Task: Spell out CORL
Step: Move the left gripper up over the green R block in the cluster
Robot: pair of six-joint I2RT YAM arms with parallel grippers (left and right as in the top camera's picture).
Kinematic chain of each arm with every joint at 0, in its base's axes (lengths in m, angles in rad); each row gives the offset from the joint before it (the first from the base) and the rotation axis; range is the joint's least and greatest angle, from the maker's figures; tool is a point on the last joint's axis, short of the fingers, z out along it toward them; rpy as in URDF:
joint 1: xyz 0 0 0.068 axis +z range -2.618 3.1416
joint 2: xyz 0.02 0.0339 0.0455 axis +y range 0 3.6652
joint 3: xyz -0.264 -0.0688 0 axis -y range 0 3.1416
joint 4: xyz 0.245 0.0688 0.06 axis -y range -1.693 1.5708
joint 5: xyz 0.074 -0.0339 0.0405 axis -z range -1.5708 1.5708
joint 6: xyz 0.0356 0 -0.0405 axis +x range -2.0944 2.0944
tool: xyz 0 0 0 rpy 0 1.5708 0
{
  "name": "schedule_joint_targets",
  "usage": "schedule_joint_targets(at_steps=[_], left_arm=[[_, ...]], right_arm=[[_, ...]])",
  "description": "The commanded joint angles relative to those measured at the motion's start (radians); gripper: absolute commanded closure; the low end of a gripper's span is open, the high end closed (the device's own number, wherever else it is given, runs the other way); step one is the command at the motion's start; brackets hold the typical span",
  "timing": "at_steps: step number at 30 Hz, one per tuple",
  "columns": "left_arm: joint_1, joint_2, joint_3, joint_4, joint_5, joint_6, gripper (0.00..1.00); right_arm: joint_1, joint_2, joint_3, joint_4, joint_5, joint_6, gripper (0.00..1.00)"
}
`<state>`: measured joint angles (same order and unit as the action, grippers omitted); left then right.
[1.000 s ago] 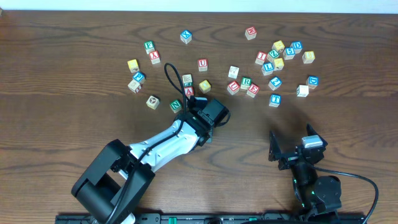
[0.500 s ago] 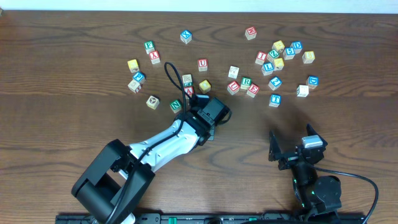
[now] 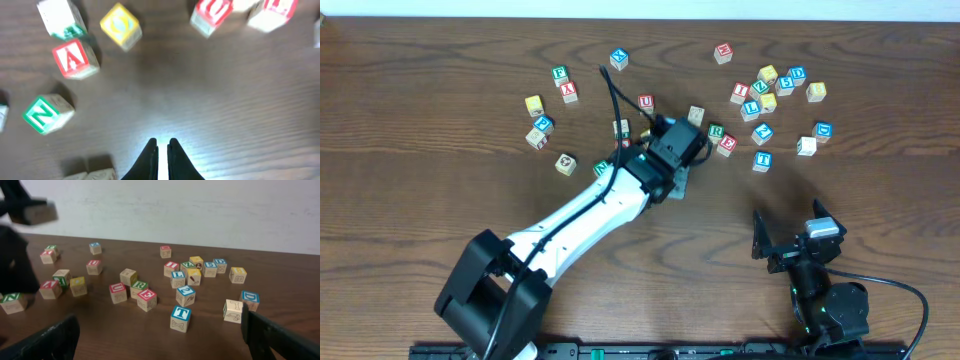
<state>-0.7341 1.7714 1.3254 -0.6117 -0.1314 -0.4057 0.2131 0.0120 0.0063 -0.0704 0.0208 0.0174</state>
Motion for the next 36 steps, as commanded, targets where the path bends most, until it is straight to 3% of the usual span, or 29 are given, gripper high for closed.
schedule_joint_targets(at_steps=[1,6,22,30,36], left_arm=[[0.037,0.002,0.069,-0.025,0.037,0.029,0.91],[0.108,0.042,0.164,-0.085,0.155,0.039,0.86],[0.119,0.283,0.426,-0.225,0.212,0.099,0.67],[0.119,0.311,0.479,-0.214,0.214,0.122,0.35],[0.113,0.366,0.535,-0.218,0.241,0.145,0.32]], right_arm=[[-0.007,-0.005,-0.001,-0.005,-0.005,-0.007,0.01],[-0.007,-0.005,-0.001,-0.005,-0.005,-0.007,0.01],[-0.007,-0.005,-0.001,-0.005,-0.005,-0.007,0.01],[-0.007,-0.005,-0.001,-0.005,-0.005,-0.007,0.01],[-0.007,-0.005,-0.001,-0.005,-0.005,-0.007,0.01]])
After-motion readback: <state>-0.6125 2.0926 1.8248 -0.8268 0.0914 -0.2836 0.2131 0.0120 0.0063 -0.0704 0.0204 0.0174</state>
